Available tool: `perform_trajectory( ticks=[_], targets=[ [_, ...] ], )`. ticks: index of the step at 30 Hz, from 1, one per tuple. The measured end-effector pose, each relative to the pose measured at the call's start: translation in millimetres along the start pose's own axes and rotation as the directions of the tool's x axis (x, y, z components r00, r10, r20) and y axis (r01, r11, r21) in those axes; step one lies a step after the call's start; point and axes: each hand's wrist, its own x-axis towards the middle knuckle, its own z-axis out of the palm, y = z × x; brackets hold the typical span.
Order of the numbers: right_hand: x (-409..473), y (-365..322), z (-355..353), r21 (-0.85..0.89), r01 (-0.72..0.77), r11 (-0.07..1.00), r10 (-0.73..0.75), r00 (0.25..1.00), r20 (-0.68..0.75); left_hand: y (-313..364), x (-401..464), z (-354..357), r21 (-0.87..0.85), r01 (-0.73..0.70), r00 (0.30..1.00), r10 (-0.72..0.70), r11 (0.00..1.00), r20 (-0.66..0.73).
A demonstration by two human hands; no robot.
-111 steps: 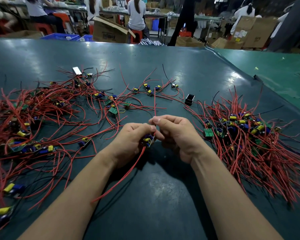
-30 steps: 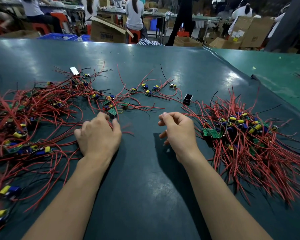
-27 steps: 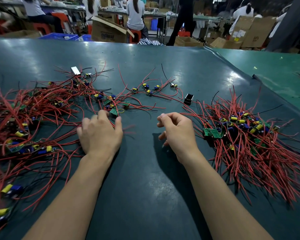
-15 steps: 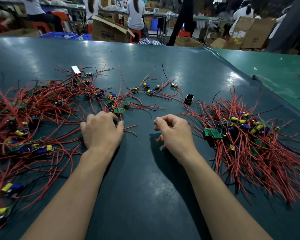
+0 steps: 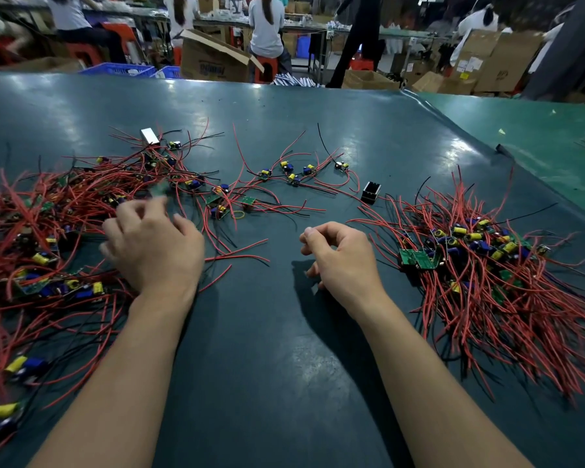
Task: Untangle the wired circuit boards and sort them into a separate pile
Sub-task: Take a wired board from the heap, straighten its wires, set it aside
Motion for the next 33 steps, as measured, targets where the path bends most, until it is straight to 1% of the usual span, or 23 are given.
perform_trajectory(
  ticks=[1, 2, 3, 4, 5, 6, 7, 8, 9, 10, 12, 15, 18, 21, 23, 25, 27, 28, 30, 31, 33],
  targets=[
    [-0.2, -0.2, 0.1, -0.009, 0.004, 1.0, -0.004, 1.0, 0.002, -1.4, -0.2, 0.7, 0.07, 0.042, 0.997, -0.046, 0.997, 0.06],
    [-0.5, -0.3, 0.1, -0.019, 0.007, 1.0, -0.007, 1.0, 0.005, -1.1, -1.5, 1.0, 0.108, 0.062, 0.993, -0.072, 0.992, 0.09],
    [-0.9, -0.4, 0.0, -0.028, 0.011, 1.0, -0.01, 1.0, 0.009, -0.1, -3.1, 1.0, 0.114, 0.045, 0.994, -0.055, 0.992, 0.093],
    [-1.1, -0.8, 0.0, -0.032, 0.016, 0.999, -0.015, 1.0, 0.013, 1.1, -4.3, 0.9, 0.096, -0.018, 0.997, 0.01, 0.995, 0.08],
    [-1.5, -0.9, -0.1, -0.033, 0.02, 0.999, -0.02, 1.0, 0.017, 2.5, -5.1, 1.5, 0.071, -0.111, 0.991, 0.105, 0.991, 0.079],
    [-1.8, -0.9, -0.1, -0.034, 0.023, 0.999, -0.023, 1.0, 0.021, 3.9, -5.7, 2.6, 0.051, -0.205, 0.974, 0.198, 0.978, 0.113],
    [-2.2, -0.6, -0.3, -0.036, 0.025, 0.999, -0.024, 0.999, 0.024, 4.8, -6.5, 4.0, 0.049, -0.277, 0.947, 0.264, 0.96, 0.182],
    [-2.6, -0.1, -0.5, -0.04, 0.027, 0.999, -0.026, 0.999, 0.026, 5.5, -8.5, 5.7, 0.08, -0.325, 0.917, 0.294, 0.942, 0.27],
    [-2.9, 0.5, -0.8, -0.045, 0.029, 0.999, -0.028, 0.999, 0.027, 5.7, -10.6, 7.7, 0.131, -0.357, 0.889, 0.293, 0.925, 0.352],
    [-3.4, 0.8, -1.2, -0.053, 0.033, 0.998, -0.032, 0.999, 0.029, 5.4, -12.3, 8.7, 0.172, -0.371, 0.872, 0.278, 0.913, 0.403],
    [-4.2, 0.8, -1.2, -0.073, 0.046, 0.996, -0.044, 0.998, 0.034, 4.5, -12.2, 8.6, 0.184, -0.355, 0.875, 0.257, 0.916, 0.411],
    [-4.5, 1.5, -0.9, -0.101, 0.064, 0.993, -0.06, 0.997, 0.037, 4.7, -9.3, 6.3, 0.174, -0.328, 0.903, 0.253, 0.929, 0.348],
    [-5.0, 2.7, -1.4, -0.126, 0.073, 0.989, -0.068, 0.997, 0.044, 9.1, -10.3, 3.5, 0.174, -0.284, 0.92, 0.217, 0.943, 0.325],
    [-6.1, 4.5, -1.2, -0.132, 0.076, 0.988, -0.07, 0.996, 0.046, 8.7, -10.9, 2.2, 0.085, -0.2, 0.936, 0.165, 0.976, 0.311],
    [-6.6, 6.1, -1.1, -0.118, 0.071, 0.991, -0.067, 0.997, 0.042, 4.9, -8.5, -0.6, 0.04, -0.113, 0.952, 0.097, 0.993, 0.29],
    [-6.8, 7.5, -1.4, -0.101, 0.067, 0.993, -0.064, 0.997, 0.034, 0.6, -5.6, -6.3, 0.021, -0.068, 0.975, 0.062, 0.997, 0.212],
    [-6.5, 9.0, -2.0, -0.088, 0.06, 0.994, -0.058, 0.998, 0.029, -1.4, -3.8, -13.4, -0.026, -0.089, 0.995, 0.09, 0.996, 0.05],
    [-6.5, 9.5, -2.0, -0.083, 0.057, 0.995, -0.055, 0.998, 0.029, -1.7, -3.2, -16.9, -0.061, -0.119, 0.992, 0.117, 0.991, -0.045],
    [-5.7, 10.7, -1.6, -0.084, 0.06, 0.995, -0.058, 0.998, 0.03, -0.3, -3.2, -23.6, -0.14, -0.196, 0.964, 0.164, 0.971, -0.211],
    [-5.2, 11.4, -1.3, -0.088, 0.063, 0.994, -0.061, 0.998, 0.029, 1.1, -3.9, -26.6, -0.193, -0.248, 0.944, 0.192, 0.949, -0.269],
    [-4.6, 12.1, -1.0, -0.092, 0.067, 0.993, -0.065, 0.997, 0.03, 4.2, -6.0, -28.5, -0.233, -0.355, 0.905, 0.269, 0.905, -0.33]
  ],
)
